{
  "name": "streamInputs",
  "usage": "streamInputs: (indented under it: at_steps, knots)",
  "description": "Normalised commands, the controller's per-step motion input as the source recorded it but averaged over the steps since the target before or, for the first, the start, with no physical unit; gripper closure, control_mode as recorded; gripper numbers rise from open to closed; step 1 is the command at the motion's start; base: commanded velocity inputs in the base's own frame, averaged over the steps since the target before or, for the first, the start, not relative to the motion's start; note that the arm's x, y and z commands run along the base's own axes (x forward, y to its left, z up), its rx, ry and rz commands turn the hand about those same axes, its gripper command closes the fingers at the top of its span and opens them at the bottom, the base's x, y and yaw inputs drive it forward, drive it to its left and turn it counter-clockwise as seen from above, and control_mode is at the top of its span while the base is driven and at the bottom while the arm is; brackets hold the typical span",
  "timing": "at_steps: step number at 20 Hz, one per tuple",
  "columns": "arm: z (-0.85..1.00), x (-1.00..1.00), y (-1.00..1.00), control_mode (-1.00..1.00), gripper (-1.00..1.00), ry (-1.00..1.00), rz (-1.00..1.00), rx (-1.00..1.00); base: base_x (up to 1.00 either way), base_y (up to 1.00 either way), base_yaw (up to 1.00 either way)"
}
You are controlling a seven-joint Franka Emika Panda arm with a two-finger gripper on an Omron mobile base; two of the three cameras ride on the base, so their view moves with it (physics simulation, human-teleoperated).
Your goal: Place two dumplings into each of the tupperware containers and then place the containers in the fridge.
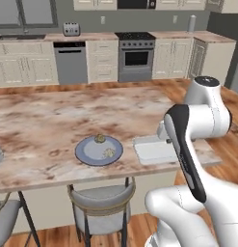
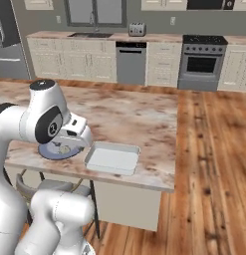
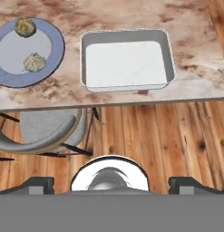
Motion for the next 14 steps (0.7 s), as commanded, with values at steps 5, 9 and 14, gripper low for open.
streamInputs:
  at_steps: [5,9,14]
  knots:
    - [0.0,0.0,0.0,1.0,-1.0,0.0,0.0,0.0,0.2,-0.49,0.0]
    - [0.0,0.0,0.0,1.0,-1.0,0.0,0.0,0.0,0.43,-0.01,0.0]
    - [0.0,0.0,0.0,1.0,-1.0,0.0,0.0,0.0,0.53,0.05,0.0]
